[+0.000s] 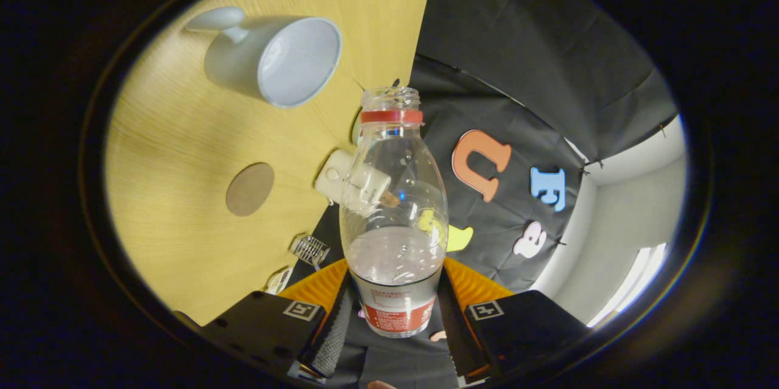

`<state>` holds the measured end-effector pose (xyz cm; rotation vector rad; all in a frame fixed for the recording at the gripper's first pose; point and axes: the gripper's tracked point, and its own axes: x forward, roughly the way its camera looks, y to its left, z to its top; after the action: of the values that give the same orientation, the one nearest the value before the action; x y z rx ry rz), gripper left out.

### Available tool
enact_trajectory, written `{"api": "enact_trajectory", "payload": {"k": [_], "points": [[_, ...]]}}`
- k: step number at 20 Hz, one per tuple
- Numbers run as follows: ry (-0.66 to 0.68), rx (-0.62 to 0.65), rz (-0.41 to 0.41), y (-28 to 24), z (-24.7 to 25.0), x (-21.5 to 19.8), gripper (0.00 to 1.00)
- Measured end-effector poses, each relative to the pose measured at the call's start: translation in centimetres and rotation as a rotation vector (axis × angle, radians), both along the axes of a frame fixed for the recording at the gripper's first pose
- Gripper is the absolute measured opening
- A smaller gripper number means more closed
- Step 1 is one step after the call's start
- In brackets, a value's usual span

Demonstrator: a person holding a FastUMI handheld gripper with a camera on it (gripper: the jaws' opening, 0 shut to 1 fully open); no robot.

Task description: Take the bottle from table, then pour the juice into the cup, finally place the bottle on the coaster

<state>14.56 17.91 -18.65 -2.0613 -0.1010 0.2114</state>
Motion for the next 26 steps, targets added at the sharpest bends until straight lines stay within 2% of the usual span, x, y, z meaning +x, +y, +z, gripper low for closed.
{"api": "enact_trajectory", "payload": {"k": [26], "points": [[-0.034, -0.083, 0.016, 0.6, 1.4, 0.3, 0.74]]}}
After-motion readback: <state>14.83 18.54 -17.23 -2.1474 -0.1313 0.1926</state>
